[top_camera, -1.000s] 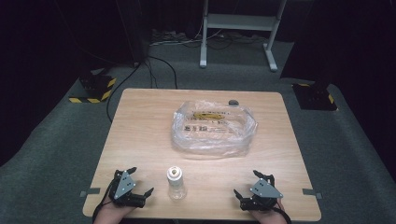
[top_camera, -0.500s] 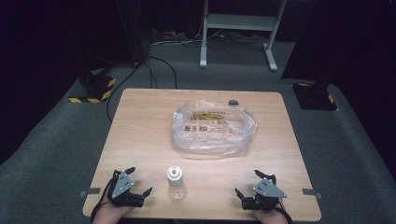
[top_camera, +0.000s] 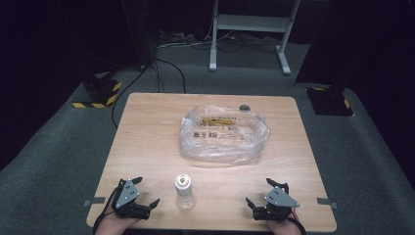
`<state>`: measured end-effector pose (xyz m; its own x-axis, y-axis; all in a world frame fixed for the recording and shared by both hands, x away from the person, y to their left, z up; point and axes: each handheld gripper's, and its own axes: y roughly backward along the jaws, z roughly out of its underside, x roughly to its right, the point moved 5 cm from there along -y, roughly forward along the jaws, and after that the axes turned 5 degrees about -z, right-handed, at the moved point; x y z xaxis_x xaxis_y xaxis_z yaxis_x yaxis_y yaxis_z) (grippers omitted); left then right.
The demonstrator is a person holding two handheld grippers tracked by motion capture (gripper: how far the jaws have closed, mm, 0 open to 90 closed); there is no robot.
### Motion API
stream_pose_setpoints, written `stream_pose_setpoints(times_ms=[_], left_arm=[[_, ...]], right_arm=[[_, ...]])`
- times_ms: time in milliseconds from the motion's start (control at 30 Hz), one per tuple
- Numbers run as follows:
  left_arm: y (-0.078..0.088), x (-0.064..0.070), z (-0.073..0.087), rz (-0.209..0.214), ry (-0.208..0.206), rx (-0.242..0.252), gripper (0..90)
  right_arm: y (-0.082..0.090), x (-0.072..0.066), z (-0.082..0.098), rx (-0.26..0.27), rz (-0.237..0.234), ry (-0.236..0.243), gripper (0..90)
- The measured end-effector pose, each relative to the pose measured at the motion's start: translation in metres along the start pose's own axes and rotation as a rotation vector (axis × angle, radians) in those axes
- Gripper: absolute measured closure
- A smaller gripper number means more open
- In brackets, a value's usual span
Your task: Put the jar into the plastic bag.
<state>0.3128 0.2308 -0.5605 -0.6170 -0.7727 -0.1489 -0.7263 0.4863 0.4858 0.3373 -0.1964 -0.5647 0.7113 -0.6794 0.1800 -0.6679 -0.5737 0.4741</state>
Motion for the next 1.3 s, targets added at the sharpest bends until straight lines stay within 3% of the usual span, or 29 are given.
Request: stream_pose_setpoints(times_ms=[267,467,600,933,1300], left_arm=[[0.004,0.01,-0.014,0.019,-0.007,0.04,1.0],[0.007,0.018,-0.022,0.059,-0.008,0.058,1.0],[0.012,0.023,-0.032,0.089,0.021,0.103,1.0],[0.02,0.041,-0.06,0.128,0.013,0.171,0.9],[0.019,0.054,-0.079,0.166,0.022,0.204,0.9]], right_arm=[[0.0,0.0,0.0,-0.001,-0.003,0.003,0.4],[0.0,0.0,0.0,-0.003,-0.003,0.002,0.4],[0.0,-0.001,0.0,-0.005,-0.005,0.005,0.4],[0.0,0.0,0.0,-0.002,-0.008,0.005,0.4],[0.0,0.0,0.0,0.006,-0.013,-0.001,0.4]])
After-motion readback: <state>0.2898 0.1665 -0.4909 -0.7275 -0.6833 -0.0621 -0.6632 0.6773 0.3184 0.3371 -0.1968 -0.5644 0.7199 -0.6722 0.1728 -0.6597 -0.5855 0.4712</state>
